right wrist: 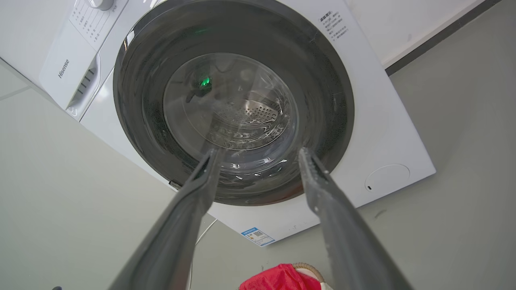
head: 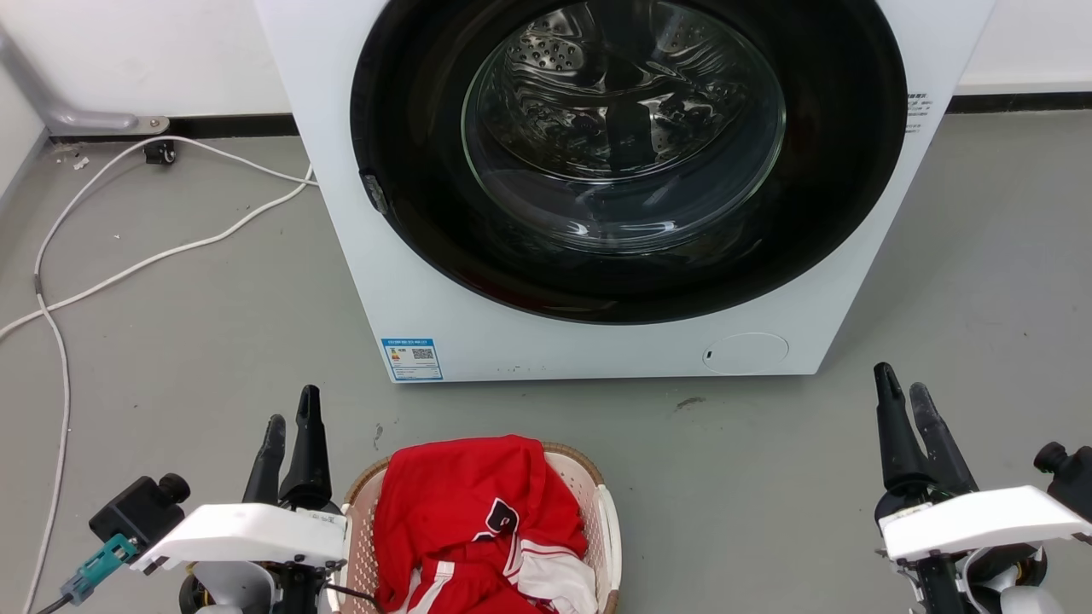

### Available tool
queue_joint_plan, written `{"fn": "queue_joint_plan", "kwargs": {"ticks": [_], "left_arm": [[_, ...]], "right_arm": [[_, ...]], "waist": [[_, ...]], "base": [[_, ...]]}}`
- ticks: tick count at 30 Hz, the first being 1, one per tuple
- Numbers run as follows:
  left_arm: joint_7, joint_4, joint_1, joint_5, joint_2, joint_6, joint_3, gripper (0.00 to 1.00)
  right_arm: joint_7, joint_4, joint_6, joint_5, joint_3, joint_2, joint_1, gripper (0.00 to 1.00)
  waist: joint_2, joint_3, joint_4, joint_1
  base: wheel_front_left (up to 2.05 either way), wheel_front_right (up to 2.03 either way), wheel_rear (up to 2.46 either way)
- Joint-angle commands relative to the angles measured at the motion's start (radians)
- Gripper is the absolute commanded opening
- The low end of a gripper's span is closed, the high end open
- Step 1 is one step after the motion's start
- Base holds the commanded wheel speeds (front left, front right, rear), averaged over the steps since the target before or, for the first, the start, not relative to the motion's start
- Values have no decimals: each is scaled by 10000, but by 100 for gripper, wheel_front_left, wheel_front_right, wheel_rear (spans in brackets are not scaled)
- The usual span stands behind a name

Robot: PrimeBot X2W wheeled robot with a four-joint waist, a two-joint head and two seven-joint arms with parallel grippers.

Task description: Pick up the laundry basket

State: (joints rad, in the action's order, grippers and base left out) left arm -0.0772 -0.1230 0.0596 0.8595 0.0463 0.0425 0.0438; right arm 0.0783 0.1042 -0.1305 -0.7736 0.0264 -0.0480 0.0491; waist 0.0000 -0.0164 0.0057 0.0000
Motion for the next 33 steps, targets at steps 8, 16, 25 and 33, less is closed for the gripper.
{"fn": "queue_joint_plan", "kwargs": {"ticks": [8,16,25,33], "left_arm": [[-304,256,-51,-1225,40,-146,-85,100],[-565,345,-149,-2433,42,-216,-149,100],[-785,392,-208,-3381,44,-286,-237,100],[-980,451,-274,-4247,46,-341,-297,100]], "right_arm": [[298,-321,-3,1268,-112,-33,-16,100],[560,-464,-3,2474,-196,-34,-108,100],[771,-520,-2,3436,-250,-33,-185,100],[974,-543,-2,4355,-285,-34,-246,100]], "waist": [[0,-1,6,0],[0,-14,21,0],[0,-28,32,0],[0,-39,21,0]], "base": [[0,0,0],[0,0,0],[0,0,0],[0,0,0]]}}
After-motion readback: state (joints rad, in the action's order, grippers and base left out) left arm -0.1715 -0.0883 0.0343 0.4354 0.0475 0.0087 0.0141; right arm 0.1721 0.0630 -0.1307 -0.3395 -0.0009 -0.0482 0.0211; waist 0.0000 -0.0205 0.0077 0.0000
